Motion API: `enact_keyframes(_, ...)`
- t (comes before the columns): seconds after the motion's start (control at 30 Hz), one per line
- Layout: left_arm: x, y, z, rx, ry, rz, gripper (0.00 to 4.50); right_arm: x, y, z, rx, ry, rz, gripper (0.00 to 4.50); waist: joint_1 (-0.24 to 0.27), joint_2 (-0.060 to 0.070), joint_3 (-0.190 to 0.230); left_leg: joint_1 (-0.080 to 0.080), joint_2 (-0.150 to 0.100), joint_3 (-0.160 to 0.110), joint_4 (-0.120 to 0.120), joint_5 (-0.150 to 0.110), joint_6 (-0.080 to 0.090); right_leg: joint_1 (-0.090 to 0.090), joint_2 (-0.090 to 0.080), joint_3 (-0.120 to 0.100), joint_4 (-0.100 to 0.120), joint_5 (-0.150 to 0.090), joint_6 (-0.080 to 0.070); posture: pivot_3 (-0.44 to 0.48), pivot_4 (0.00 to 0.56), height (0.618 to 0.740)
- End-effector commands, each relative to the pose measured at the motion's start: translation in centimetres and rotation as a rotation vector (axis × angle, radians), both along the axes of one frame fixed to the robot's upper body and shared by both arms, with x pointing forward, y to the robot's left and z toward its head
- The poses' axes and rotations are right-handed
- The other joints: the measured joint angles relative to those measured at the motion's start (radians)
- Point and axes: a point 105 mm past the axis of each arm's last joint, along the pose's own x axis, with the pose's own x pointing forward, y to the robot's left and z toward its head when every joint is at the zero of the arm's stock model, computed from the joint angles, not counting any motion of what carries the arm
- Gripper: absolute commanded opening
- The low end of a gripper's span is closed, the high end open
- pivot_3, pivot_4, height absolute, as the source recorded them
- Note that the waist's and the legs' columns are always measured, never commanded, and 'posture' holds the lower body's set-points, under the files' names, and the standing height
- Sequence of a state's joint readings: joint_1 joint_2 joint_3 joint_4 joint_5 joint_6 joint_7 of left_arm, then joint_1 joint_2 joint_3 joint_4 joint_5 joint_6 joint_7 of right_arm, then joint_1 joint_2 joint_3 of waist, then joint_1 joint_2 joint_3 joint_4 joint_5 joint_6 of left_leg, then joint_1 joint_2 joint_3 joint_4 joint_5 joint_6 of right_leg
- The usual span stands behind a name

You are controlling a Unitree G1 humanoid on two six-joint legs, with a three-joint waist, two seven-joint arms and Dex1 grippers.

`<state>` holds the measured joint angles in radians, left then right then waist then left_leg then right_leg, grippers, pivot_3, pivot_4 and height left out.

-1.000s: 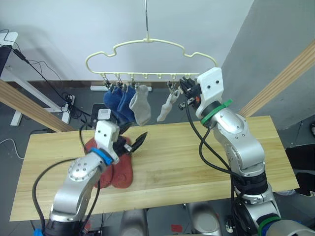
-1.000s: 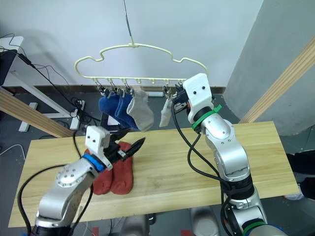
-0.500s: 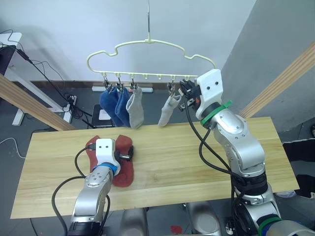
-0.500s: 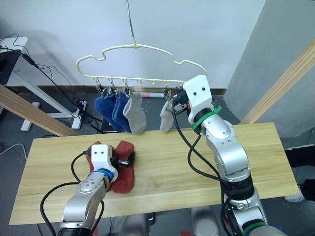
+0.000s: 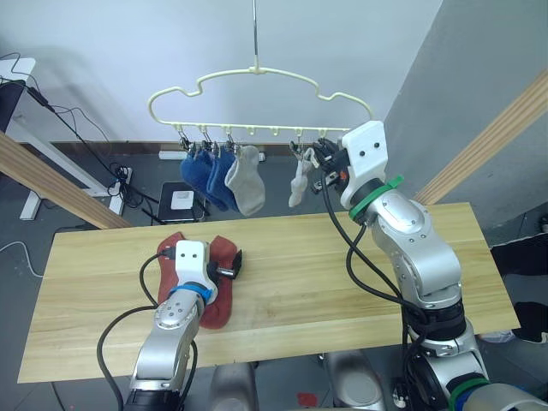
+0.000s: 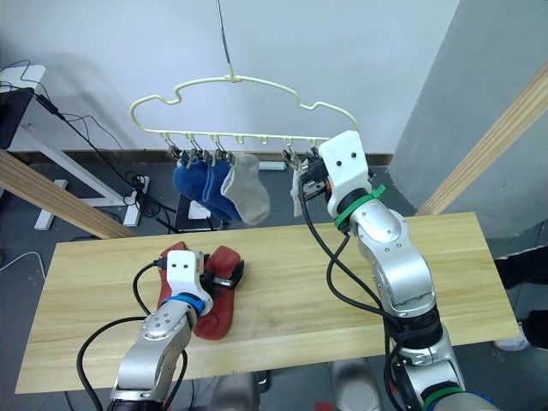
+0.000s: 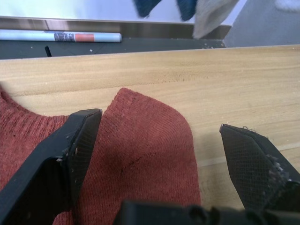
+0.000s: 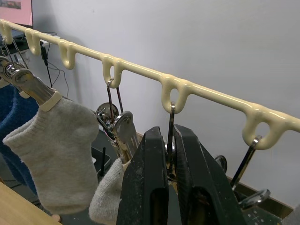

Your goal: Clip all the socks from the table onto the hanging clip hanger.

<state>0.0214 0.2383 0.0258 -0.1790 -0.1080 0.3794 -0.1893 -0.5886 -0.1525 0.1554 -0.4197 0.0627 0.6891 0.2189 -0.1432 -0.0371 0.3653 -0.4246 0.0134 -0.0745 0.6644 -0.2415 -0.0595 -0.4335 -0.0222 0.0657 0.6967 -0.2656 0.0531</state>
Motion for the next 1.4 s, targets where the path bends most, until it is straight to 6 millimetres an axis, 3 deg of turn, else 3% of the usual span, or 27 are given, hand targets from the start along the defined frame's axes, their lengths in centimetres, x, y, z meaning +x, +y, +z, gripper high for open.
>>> enact_keyframes(0.03,-0.3,-0.3,0.0,0.017,0.001,-0.016,4.48,-1.1,0.4,1.1,0.019,-0.046,0.034,0.0,0.0,0.0,0.0,0.0,0.0,0.0,0.0,0.0,0.0,0.0,0.0,0.0,0.0,0.0,0.0,-0.237,0.331,0.74)
enact_keyframes(0.13,-0.6,0.1,-1.5,0.032,0.078,-0.003,4.48,-1.1,0.4,1.1,0.018,-0.044,0.034,0.0,0.0,0.0,0.0,0.0,0.0,0.0,0.0,0.0,0.0,0.0,0.0,0.0,0.0,0.0,0.0,-0.237,0.331,0.74)
enact_keyframes(0.33,-0.8,-0.1,-2.2,0.023,0.139,0.005,4.48,-1.1,0.4,1.1,0.019,-0.044,0.034,0.0,-0.001,0.0,0.0,0.0,0.0,0.0,0.0,0.0,0.0,0.0,0.0,0.0,0.0,0.0,0.0,-0.242,0.331,0.74)
enact_keyframes(0.5,-1.3,0.3,-2.7,0.042,0.171,0.008,3.45,-1.0,0.4,1.1,0.016,-0.045,0.034,0.0,-0.001,0.0,0.0,0.0,0.0,0.0,0.0,0.0,0.0,0.0,0.0,0.0,0.0,0.0,0.0,-0.242,0.329,0.74)
enact_keyframes(0.87,-1.4,0.7,-2.2,-0.021,0.15,0.042,2.26,-1.0,0.4,1.1,0.01,-0.043,0.038,0.0,-0.001,0.0,0.0,0.0,0.0,0.0,0.0,0.0,0.0,0.0,0.0,0.0,0.0,0.0,0.0,-0.239,0.331,0.74)
enact_keyframes(1.03,-1.6,1.3,-1.2,-0.033,0.098,0.037,1.53,-1.0,0.3,1.0,0.006,-0.042,0.038,0.0,-0.002,0.0,0.0,0.0,0.0,0.0,-0.001,0.0,0.0,0.0,0.0,0.0,-0.001,0.0,0.0,-0.236,0.332,0.74)
enact_keyframes(1.17,-1.7,1.4,-0.8,-0.038,0.082,0.026,0.7,-0.9,0.3,1.0,0.004,-0.041,0.038,0.0,-0.001,0.0,0.0,0.0,0.0,0.0,-0.001,0.0,0.0,-0.001,0.0,0.0,-0.001,0.0,0.0,-0.234,0.331,0.74)
enact_keyframes(1.27,-1.6,0.8,1.0,-0.042,-0.01,-0.043,0.02,-0.9,0.2,1.0,0.002,-0.042,0.038,0.0,-0.001,0.0,0.0,0.0,0.0,0.0,-0.001,0.0,0.0,-0.001,0.0,0.001,-0.001,0.0,0.0,-0.235,0.329,0.74)
enact_keyframes(1.4,-2.2,-1.9,4.1,-0.018,-0.177,-0.274,0.01,-0.9,0.1,1.0,0.001,-0.044,0.035,0.0,-0.001,0.0,0.0,0.0,0.001,0.0,-0.002,0.0,0.0,-0.002,0.0,0.001,-0.001,0.0,0.0,-0.236,0.328,0.74)
